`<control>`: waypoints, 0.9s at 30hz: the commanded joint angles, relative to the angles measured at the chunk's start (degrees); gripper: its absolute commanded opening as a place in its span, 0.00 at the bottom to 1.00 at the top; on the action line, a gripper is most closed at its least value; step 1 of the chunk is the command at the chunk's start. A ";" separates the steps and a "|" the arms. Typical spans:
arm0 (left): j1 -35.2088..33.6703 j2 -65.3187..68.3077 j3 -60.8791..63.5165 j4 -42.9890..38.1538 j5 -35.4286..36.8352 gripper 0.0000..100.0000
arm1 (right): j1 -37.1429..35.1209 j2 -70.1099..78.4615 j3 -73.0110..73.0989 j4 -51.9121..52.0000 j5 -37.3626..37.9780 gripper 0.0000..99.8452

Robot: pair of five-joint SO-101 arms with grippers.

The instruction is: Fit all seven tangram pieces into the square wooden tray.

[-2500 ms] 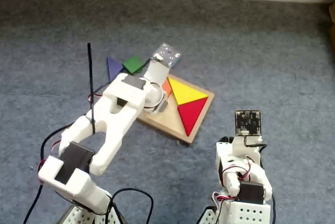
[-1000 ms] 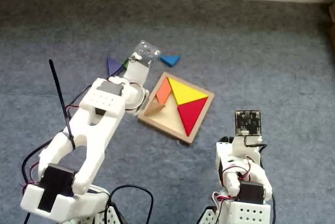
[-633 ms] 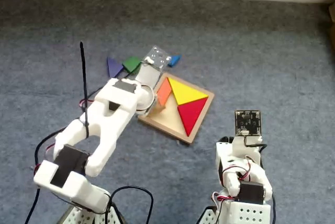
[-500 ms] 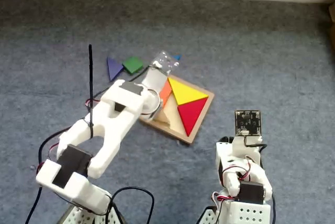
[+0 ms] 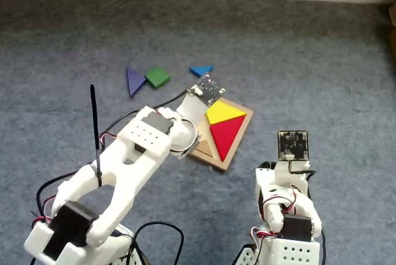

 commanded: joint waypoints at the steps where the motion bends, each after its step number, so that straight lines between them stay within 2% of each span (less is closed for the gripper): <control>1: 0.84 -1.45 0.22 -1.05 -0.18 0.14 | 0.75 -0.48 8.13 -1.10 -0.09 0.04; 8: -0.04 6.29 -0.48 -6.77 -0.35 0.14 | 0.75 -0.48 8.13 -1.10 -0.09 0.04; 13: 0.48 8.48 -3.74 -3.78 -0.35 0.14 | 0.75 -0.48 8.13 -1.10 -0.09 0.04; 22: 8.92 8.48 -3.91 -3.16 -0.18 0.14 | 0.75 -0.48 8.13 -1.10 -0.09 0.04; 27: 9.10 7.34 -4.88 -3.08 0.09 0.14 | 0.75 -0.48 8.13 -1.10 -0.09 0.04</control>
